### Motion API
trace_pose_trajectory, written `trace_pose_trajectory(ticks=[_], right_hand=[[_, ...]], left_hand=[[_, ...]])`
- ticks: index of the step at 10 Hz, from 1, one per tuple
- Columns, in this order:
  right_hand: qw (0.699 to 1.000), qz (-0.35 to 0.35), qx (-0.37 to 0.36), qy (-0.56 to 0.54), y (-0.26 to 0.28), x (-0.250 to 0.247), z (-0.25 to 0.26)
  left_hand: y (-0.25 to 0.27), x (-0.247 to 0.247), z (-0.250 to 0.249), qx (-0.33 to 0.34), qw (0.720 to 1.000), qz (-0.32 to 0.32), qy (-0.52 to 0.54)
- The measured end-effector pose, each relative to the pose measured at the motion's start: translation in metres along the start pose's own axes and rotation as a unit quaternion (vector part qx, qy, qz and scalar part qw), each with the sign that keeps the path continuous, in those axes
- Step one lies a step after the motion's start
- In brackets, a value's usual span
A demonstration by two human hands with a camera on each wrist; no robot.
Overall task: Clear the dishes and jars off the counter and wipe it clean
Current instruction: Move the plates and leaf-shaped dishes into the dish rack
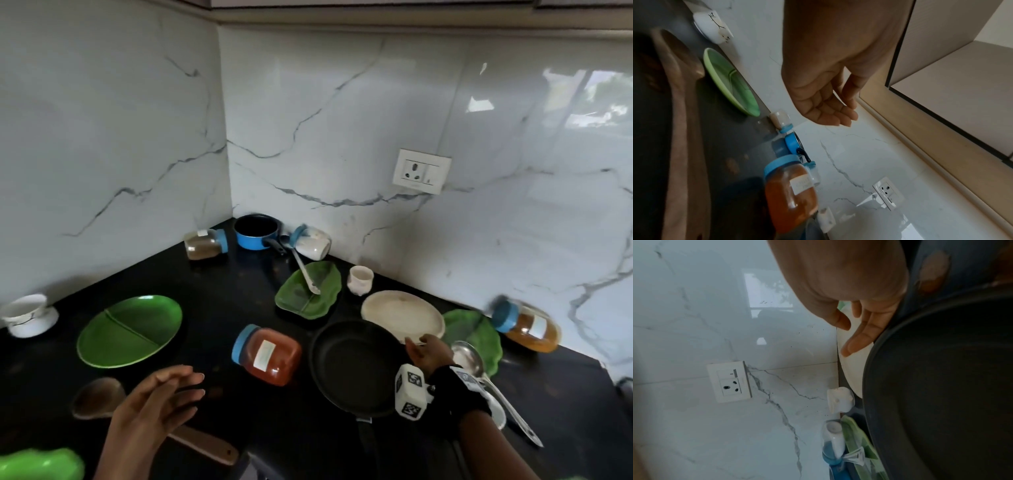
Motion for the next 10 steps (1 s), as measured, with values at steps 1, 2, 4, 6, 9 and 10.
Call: trace_pose_trajectory(ticks=[1, 2, 4, 6, 9, 10], right_hand=[[0.998, -0.006, 0.005, -0.061, -0.014, 0.000, -0.001], [1.000, -0.026, -0.004, -0.009, -0.032, 0.003, -0.001], [0.973, -0.110, -0.124, 0.159, -0.035, 0.006, 0.020], [0.990, -0.057, -0.122, -0.045, 0.033, -0.016, 0.054], [0.963, 0.220, -0.152, 0.017, 0.157, 0.049, 0.054], [0.935, 0.326, -0.115, 0.075, 0.195, 0.100, 0.018]], left_hand=[[-0.004, -0.013, -0.003, -0.003, 1.000, -0.001, 0.010], [-0.009, -0.024, -0.004, -0.006, 1.000, -0.003, 0.021], [-0.011, -0.030, -0.002, -0.004, 0.999, -0.001, 0.036], [-0.006, -0.019, -0.006, 0.006, 0.998, 0.018, 0.060], [0.000, 0.022, -0.010, -0.023, 0.989, 0.031, 0.146], [0.002, 0.025, -0.007, -0.062, 0.984, 0.032, 0.166]])
Point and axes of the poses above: each hand's wrist, its own y-axis away from the middle knuckle, its own x-axis out of the palm, z = x × y, the point moved 3 cm from there along -y, towards the middle knuckle, and after that the axes turned 1 degree about -z, right-handed, at the moved point
